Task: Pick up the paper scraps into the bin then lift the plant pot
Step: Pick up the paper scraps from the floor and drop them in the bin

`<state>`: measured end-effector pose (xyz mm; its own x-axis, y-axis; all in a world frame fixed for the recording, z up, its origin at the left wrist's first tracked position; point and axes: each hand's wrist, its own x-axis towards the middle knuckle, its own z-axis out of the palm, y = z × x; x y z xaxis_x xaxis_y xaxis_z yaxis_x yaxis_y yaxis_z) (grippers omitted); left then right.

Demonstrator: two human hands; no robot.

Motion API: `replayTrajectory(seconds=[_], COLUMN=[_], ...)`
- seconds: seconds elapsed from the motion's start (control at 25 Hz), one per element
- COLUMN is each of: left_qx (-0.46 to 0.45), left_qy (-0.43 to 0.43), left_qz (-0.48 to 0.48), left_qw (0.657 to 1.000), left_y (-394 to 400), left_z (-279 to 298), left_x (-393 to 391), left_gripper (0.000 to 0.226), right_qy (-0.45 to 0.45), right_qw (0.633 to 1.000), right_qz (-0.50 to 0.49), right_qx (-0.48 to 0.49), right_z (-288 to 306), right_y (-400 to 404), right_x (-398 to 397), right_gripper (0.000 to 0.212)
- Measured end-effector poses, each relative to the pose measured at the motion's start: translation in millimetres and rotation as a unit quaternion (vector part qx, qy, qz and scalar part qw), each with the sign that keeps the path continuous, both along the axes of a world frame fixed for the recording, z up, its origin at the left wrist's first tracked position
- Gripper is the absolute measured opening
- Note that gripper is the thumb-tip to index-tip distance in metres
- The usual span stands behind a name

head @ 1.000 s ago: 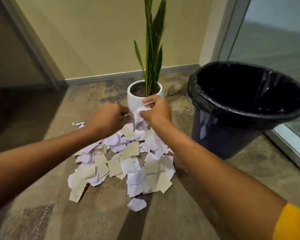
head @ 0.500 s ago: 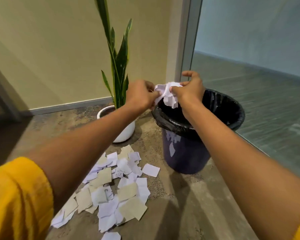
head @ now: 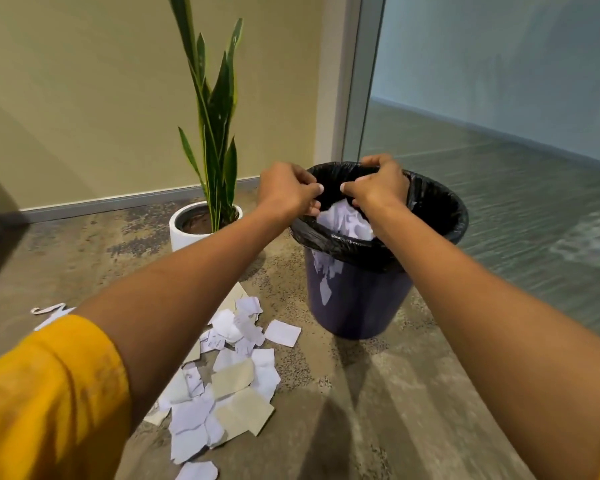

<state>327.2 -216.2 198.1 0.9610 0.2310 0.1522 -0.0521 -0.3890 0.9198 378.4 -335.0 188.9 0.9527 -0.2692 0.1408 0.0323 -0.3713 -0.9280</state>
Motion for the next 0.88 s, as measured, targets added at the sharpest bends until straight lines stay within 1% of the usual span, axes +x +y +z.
replayTrajectory(seconds=[0.16, 0.28, 0.4, 0.52, 0.56, 0.6, 0.64, 0.68, 0.72, 0.76, 0.8, 0.84, 0.88], left_qx=[0.022, 0.058, 0.128, 0.204, 0.232, 0.273, 0.329, 0.385, 0.430, 0.461, 0.484, 0.497, 0.498], left_qy=[-0.002, -0.011, 0.011, 0.088, 0.118, 0.152, 0.189, 0.228, 0.268, 0.308, 0.341, 0.366, 0.385], left_qz=[-0.016, -0.030, -0.035, -0.040, -0.051, -0.074, -0.108, -0.145, -0.180, -0.203, -0.206, -0.196, -0.183], left_qw=[1.000, 0.998, 0.991, 0.974, 0.964, 0.947, 0.919, 0.882, 0.843, 0.807, 0.779, 0.762, 0.755], left_y=[5, 20, 45, 78, 88, 97, 104, 109, 114, 118, 122, 124, 127], left_z=[-2, -8, -32, -76, -92, -108, -122, -138, -155, -171, -185, -198, -207], left_x=[-11, -27, -49, -74, -84, -94, -104, -115, -126, -138, -151, -161, -171], left_gripper=[0.014, 0.011, 0.009, 0.010, 0.010, 0.011, 0.015, 0.028, 0.046, 0.066, 0.084, 0.099, 0.109], right_qy=[-0.044, -0.102, -0.169, -0.209, -0.203, -0.177, -0.137, -0.093, -0.053, -0.019, 0.016, 0.051, 0.084], right_qw=[0.999, 0.992, 0.969, 0.930, 0.917, 0.905, 0.891, 0.870, 0.840, 0.801, 0.758, 0.715, 0.675], right_qz=[0.007, 0.030, 0.124, 0.224, 0.257, 0.294, 0.336, 0.380, 0.424, 0.467, 0.505, 0.534, 0.555], right_qx=[-0.020, -0.065, -0.132, -0.202, -0.227, -0.249, -0.272, -0.300, -0.335, -0.374, -0.412, -0.448, -0.479], right_z=[-4, -1, -6, -35, -49, -65, -81, -98, -114, -130, -145, -159, -173], right_y=[13, 31, 57, 88, 97, 105, 110, 113, 114, 115, 115, 115, 114], right_x=[-3, -16, -43, -68, -74, -79, -83, -86, -90, -94, -100, -106, -110], right_gripper=[0.024, 0.023, 0.013, 0.014, 0.016, 0.017, 0.016, 0.015, 0.018, 0.026, 0.038, 0.050, 0.063])
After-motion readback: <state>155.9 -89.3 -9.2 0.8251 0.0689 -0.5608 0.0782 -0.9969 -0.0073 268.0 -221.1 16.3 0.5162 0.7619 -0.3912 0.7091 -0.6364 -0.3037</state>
